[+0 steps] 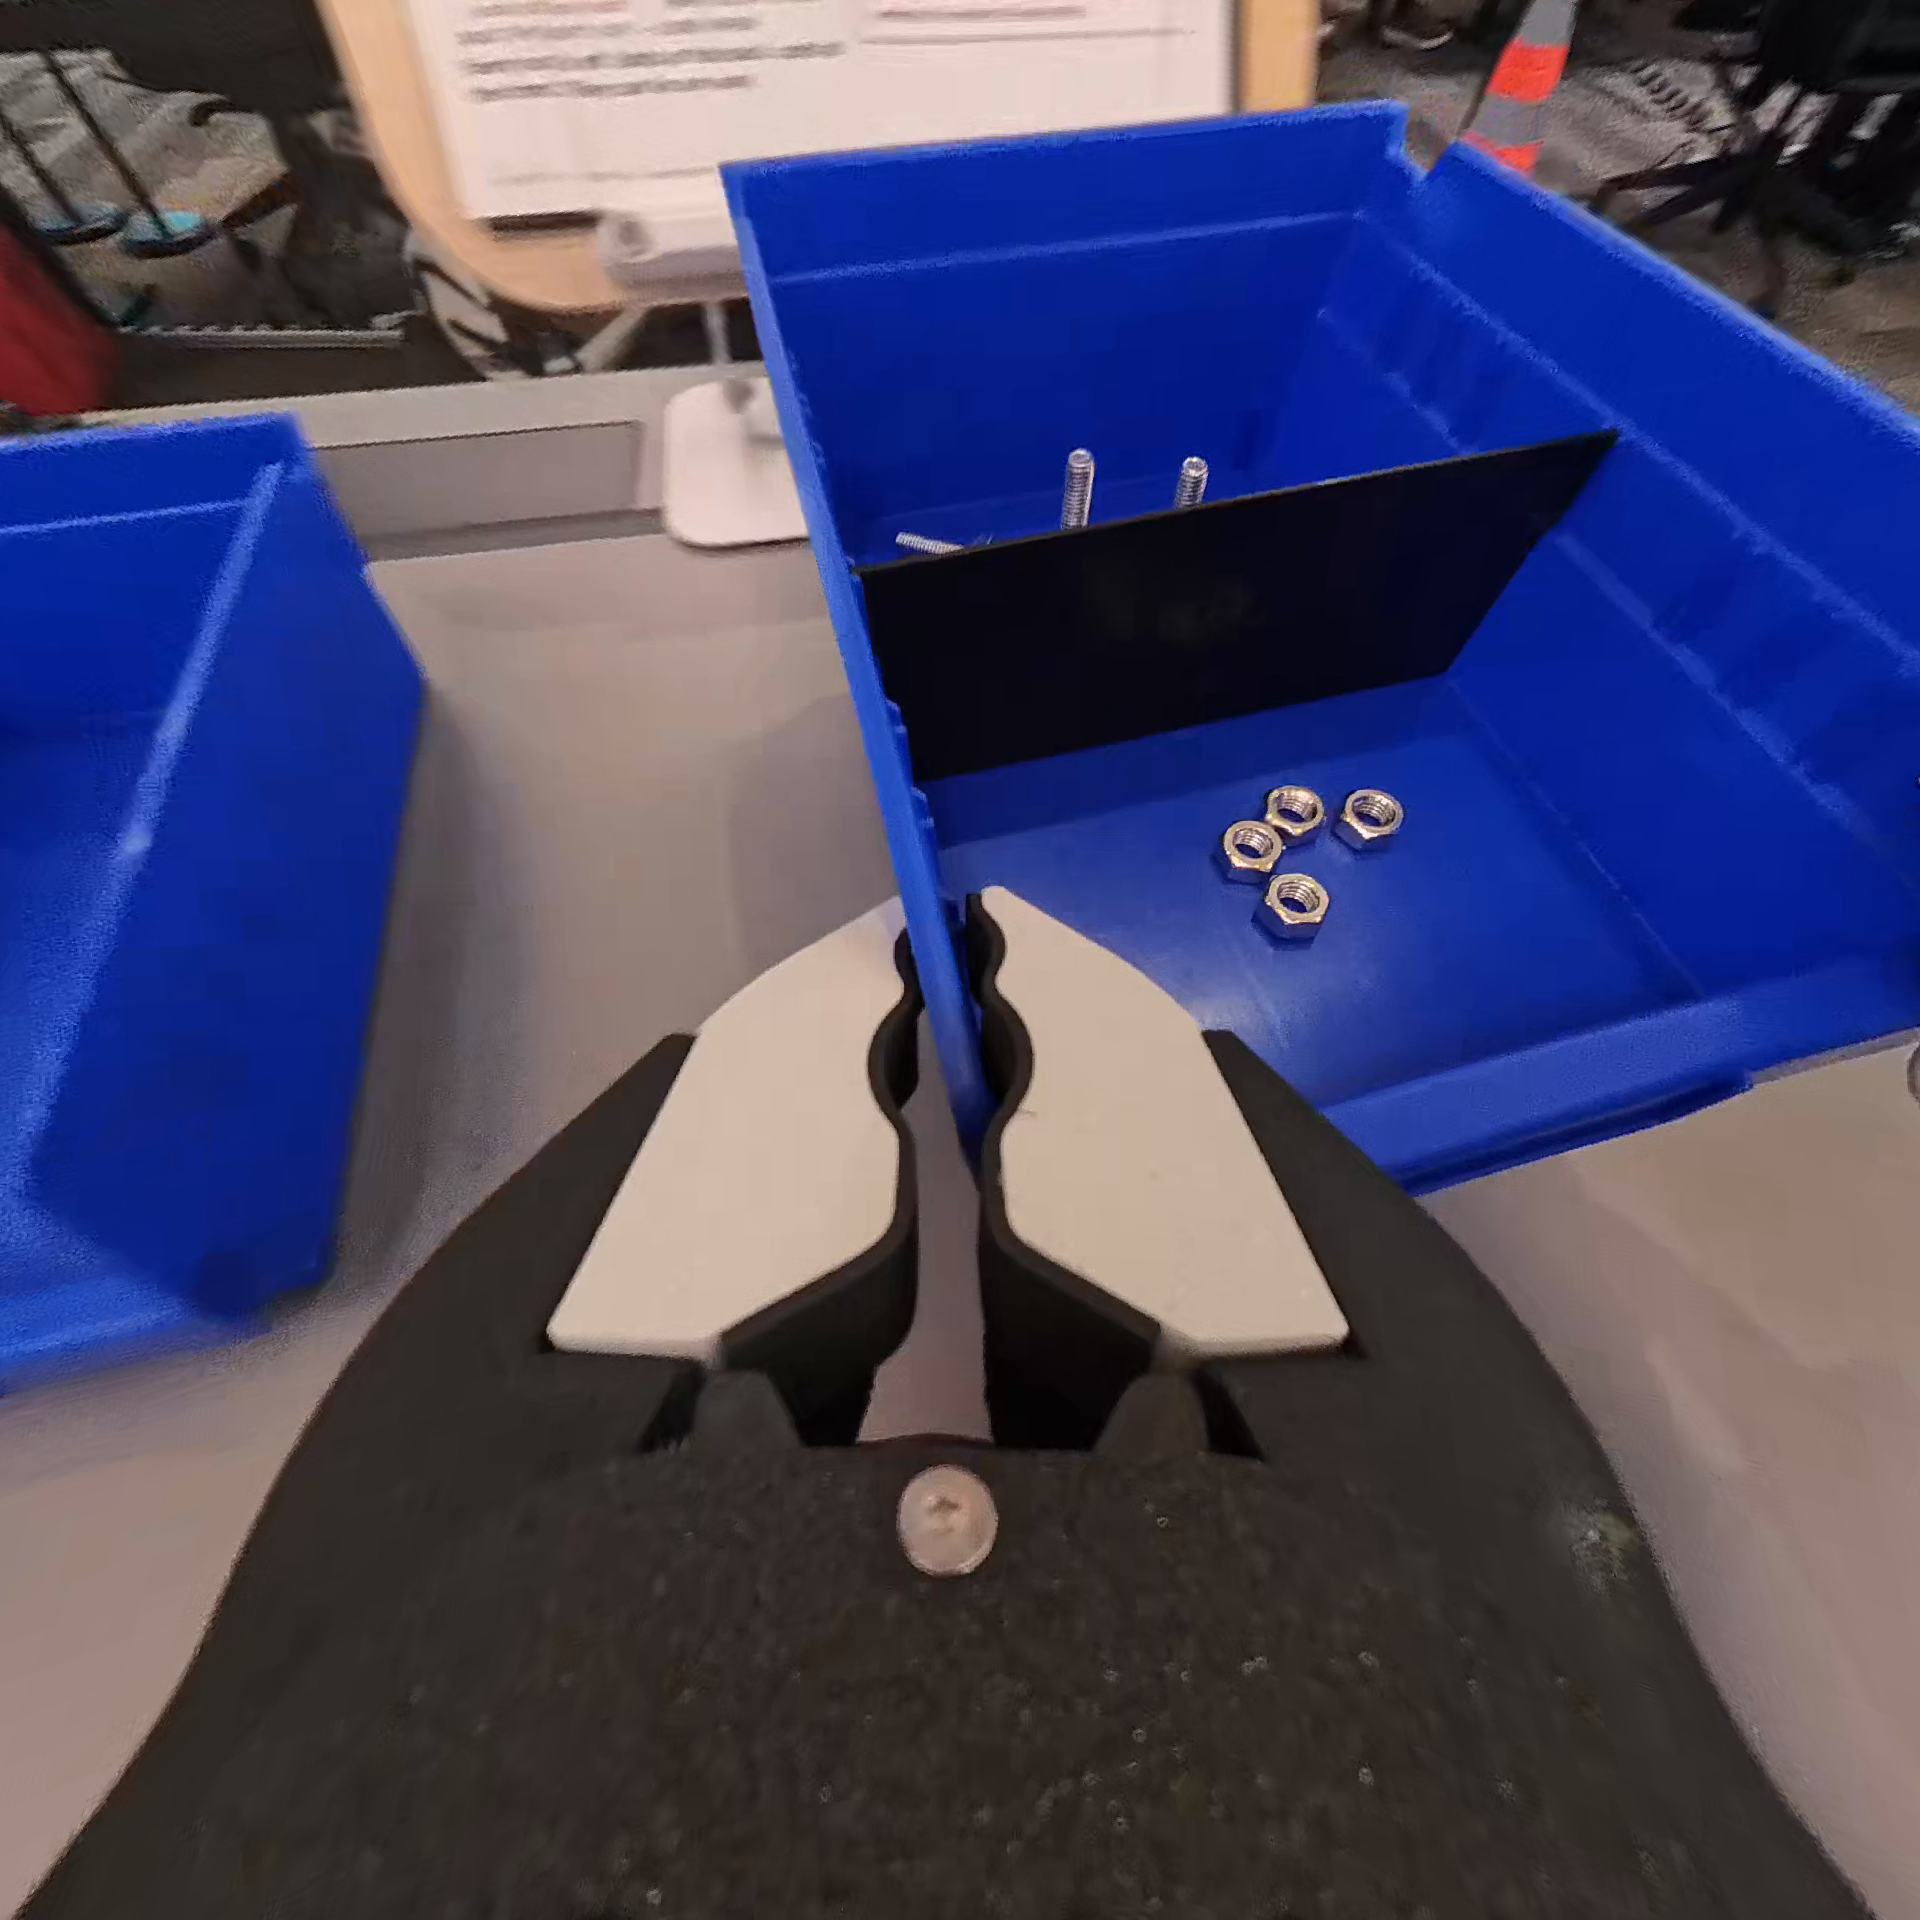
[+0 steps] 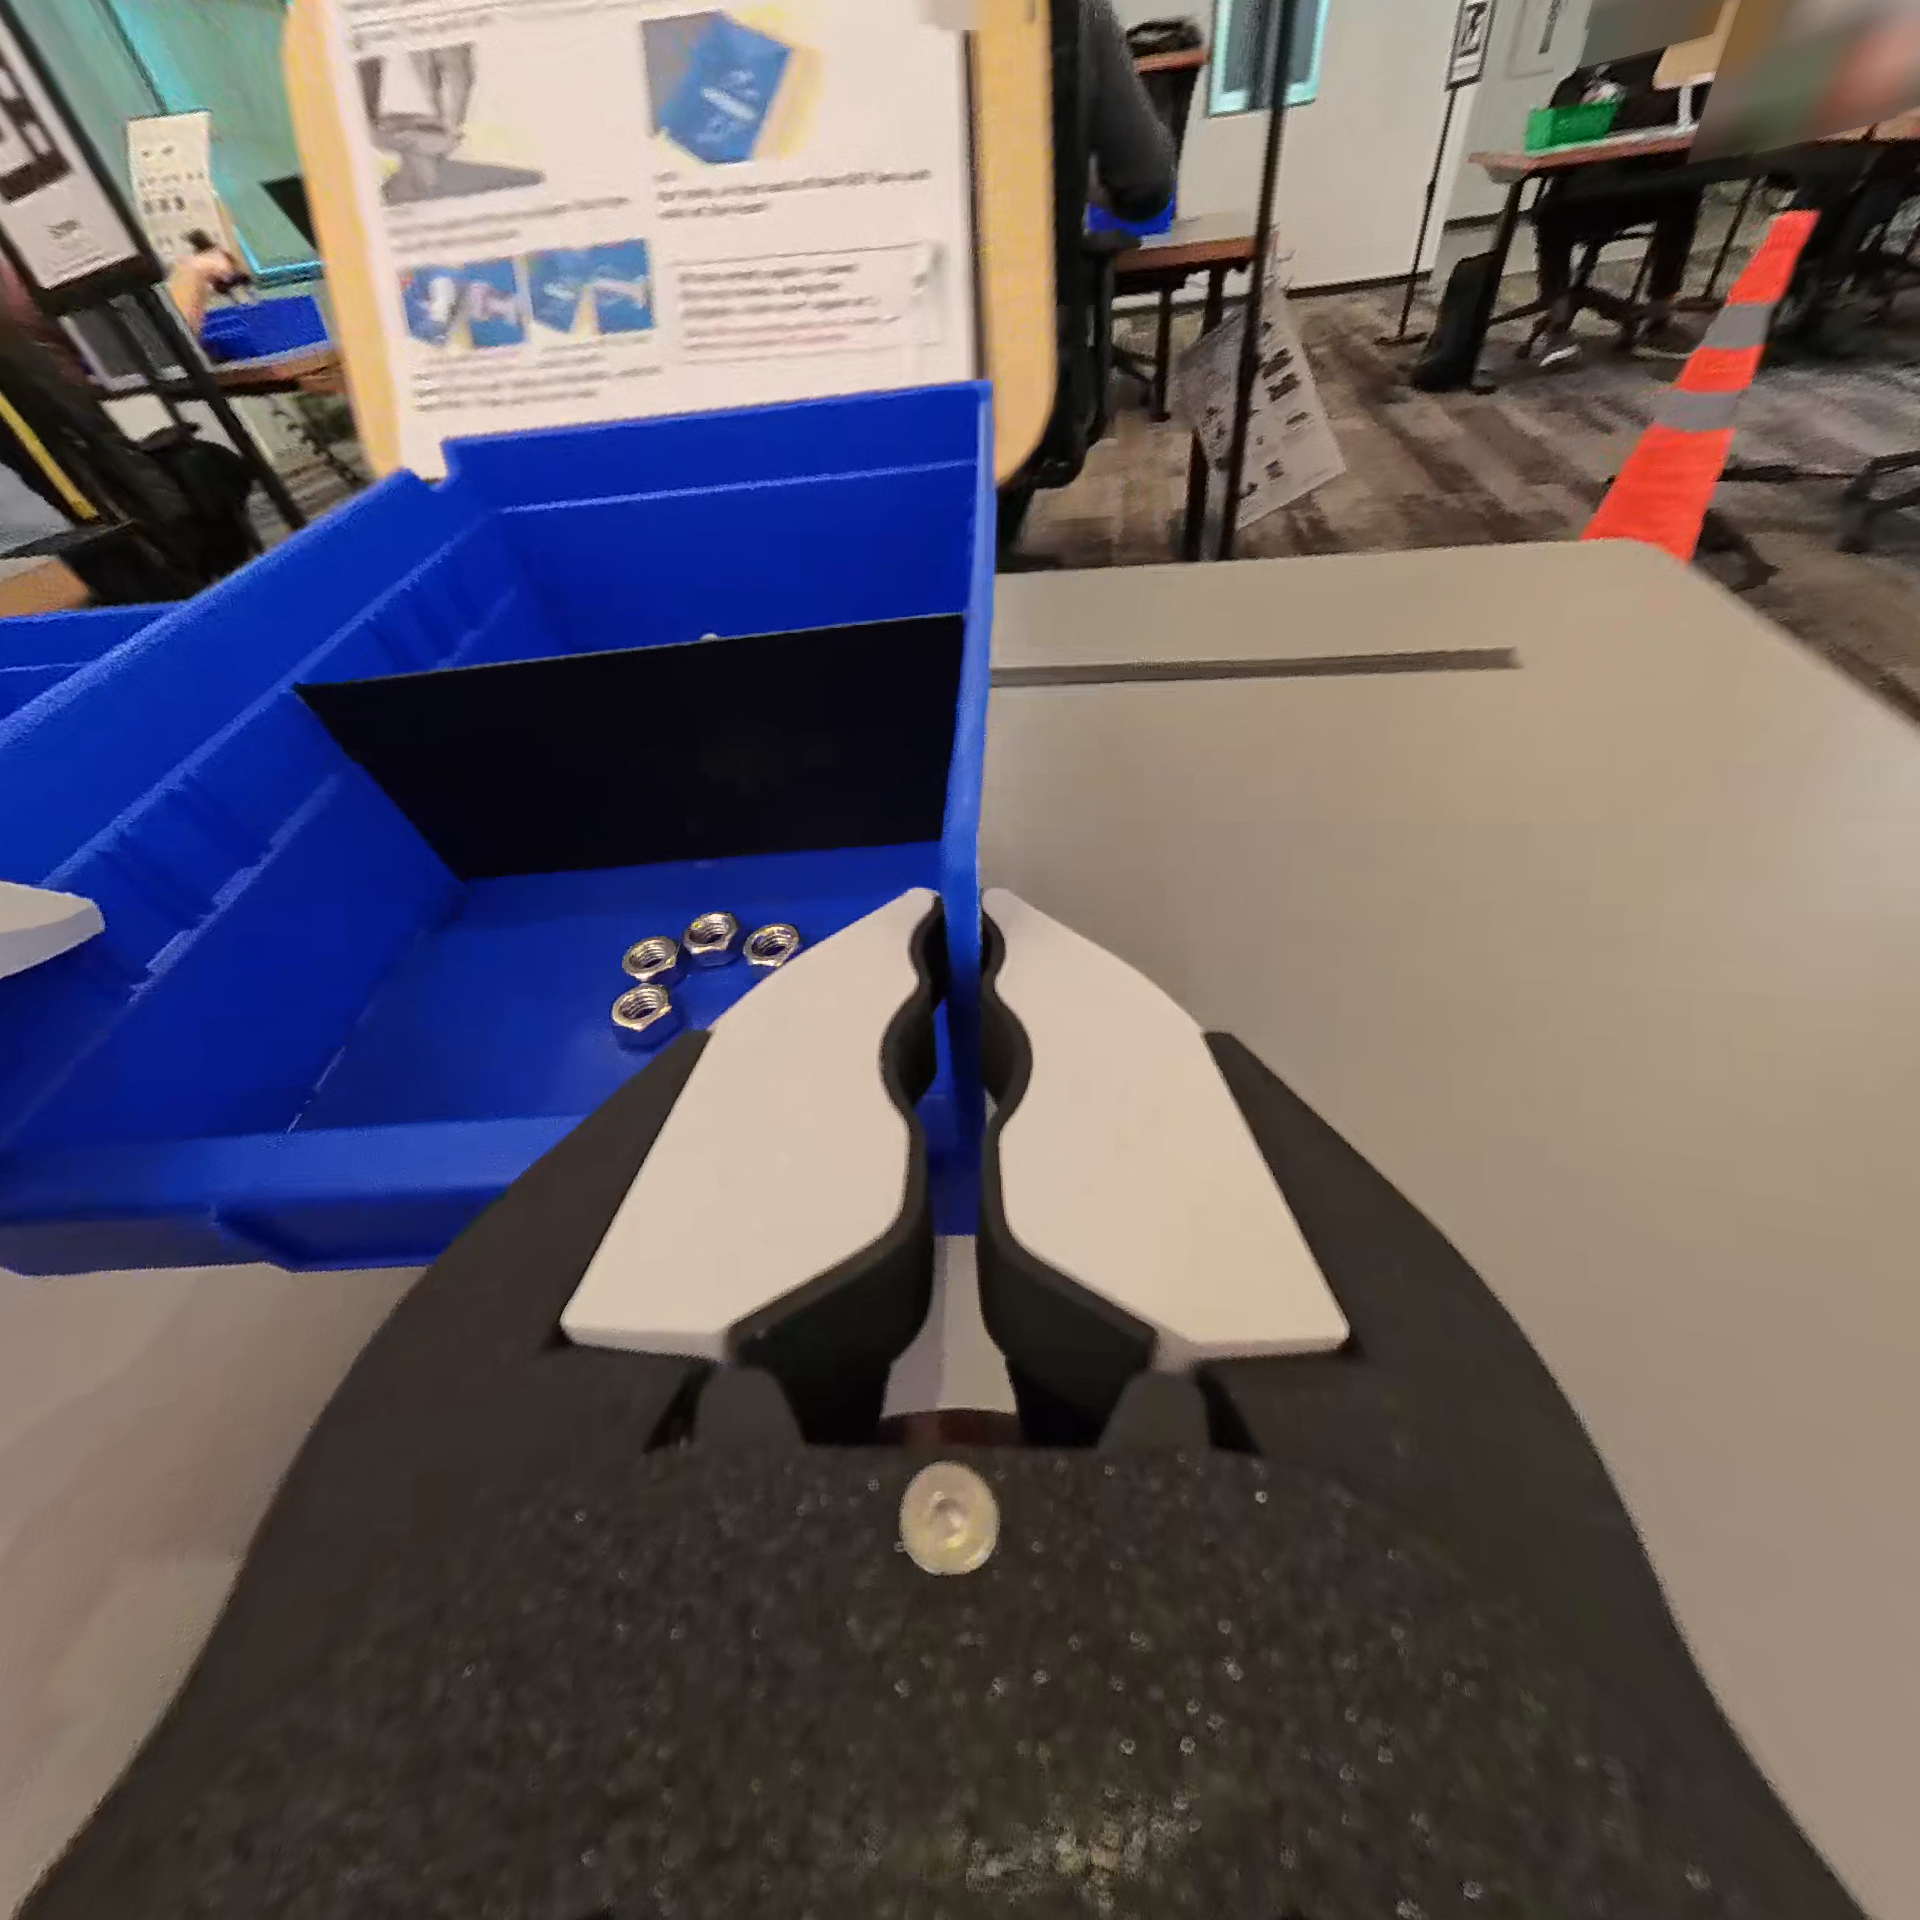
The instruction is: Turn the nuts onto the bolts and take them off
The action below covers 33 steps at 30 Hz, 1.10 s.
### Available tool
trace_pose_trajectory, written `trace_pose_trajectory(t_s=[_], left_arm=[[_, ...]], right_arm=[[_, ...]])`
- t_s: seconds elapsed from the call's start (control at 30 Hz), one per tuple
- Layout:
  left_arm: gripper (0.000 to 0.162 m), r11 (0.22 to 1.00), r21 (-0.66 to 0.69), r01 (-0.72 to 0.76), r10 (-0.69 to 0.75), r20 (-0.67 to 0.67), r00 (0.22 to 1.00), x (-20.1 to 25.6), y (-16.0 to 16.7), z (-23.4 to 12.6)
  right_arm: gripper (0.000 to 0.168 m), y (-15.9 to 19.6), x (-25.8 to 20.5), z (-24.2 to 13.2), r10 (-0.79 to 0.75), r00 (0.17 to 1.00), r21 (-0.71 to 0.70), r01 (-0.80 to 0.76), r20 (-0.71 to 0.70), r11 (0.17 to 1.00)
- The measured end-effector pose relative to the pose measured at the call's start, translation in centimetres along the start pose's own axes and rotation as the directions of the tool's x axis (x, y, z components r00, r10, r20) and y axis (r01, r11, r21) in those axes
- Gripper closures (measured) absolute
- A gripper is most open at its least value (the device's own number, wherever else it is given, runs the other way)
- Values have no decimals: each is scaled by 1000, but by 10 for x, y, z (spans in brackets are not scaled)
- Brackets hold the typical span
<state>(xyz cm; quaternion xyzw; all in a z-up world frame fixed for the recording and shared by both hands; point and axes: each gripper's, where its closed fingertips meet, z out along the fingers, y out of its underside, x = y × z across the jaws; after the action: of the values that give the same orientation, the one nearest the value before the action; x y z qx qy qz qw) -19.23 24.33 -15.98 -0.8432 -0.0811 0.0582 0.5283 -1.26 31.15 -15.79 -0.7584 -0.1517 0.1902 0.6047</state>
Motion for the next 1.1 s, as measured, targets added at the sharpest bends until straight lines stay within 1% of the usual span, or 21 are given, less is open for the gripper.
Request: trace_pose_trajectory(t_s=[0.1,0.2,0.27,0.37,0.4,0.43,0.47,0.53,0.57,0.63,0.7,0.73,0.77,0.8,0.87,0.9,0.97,1.03,1.1], left_arm=[[158,1000,-26,4,-3,41,999,-42,17,-9],[157,998,-62,5,-1,53,999,-68,36,-11],[157,996,-86,-2,6,54,999,-75,49,-6],[156,999,-53,1,1,50,999,-80,61,0],[154,999,-34,12,-12,17,1000,-77,60,0],[148,999,-40,18,-19,-23,1000,-74,61,0],[138,998,-56,24,-28,-79,996,-68,61,-4],[110,997,-62,51,-62,-194,979,-58,56,-27],[107,998,-53,43,-54,-242,969,-56,55,-44],[104,999,-27,31,-37,-281,959,-68,55,-78],[104,998,-6,68,-67,-287,956,-98,57,-105],[104,996,6,88,-83,-261,962,-122,59,-113],[103,996,17,93,-87,-215,973,-152,60,-116],[100,996,23,82,-78,-141,987,-187,63,-115],[94,998,12,70,-70,30,997,-258,67,-110],[94,997,16,73,-74,78,994,-285,67,-107],[94,996,2,87,-87,151,985,-328,65,-93],[95,994,-48,102,-91,187,978,-358,68,-70],[95,987,-102,124,-99,218,971,-380,74,-49]], right_arm=[[166,17,-42,9,7,1000,-41,-6,17,999],[166,38,-68,13,5,1000,-88,-2,28,996],[165,53,-73,15,-7,1000,-121,7,-1,993],[165,63,-76,16,-27,1000,-139,25,-13,990],[156,66,-77,17,-24,1000,-155,25,3,988],[149,67,-80,17,-12,999,-156,18,39,988],[144,67,-83,14,2,996,-164,13,91,986],[121,57,-83,-2,46,988,-153,-23,144,988],[120,45,-85,-13,50,982,-107,-30,184,994],[120,17,-97,-38,33,960,4,-36,277,999],[120,-6,-124,-57,0,925,88,-36,380,995],[118,-12,-142,-64,-24,905,109,-25,425,994],[116,-14,-163,-70,-47,881,115,-8,471,993],[114,-11,-186,-75,-65,853,111,8,519,994],[112,6,-237,-84,-98,783,86,57,614,995],[112,18,-260,-87,-123,753,76,97,647,992],[108,46,-297,-85,-166,719,45,184,675,982],[100,70,-321,-79,-163,712,-17,239,683,971],[92,84,-333,-69,-134,736,-77,246,663,966]])
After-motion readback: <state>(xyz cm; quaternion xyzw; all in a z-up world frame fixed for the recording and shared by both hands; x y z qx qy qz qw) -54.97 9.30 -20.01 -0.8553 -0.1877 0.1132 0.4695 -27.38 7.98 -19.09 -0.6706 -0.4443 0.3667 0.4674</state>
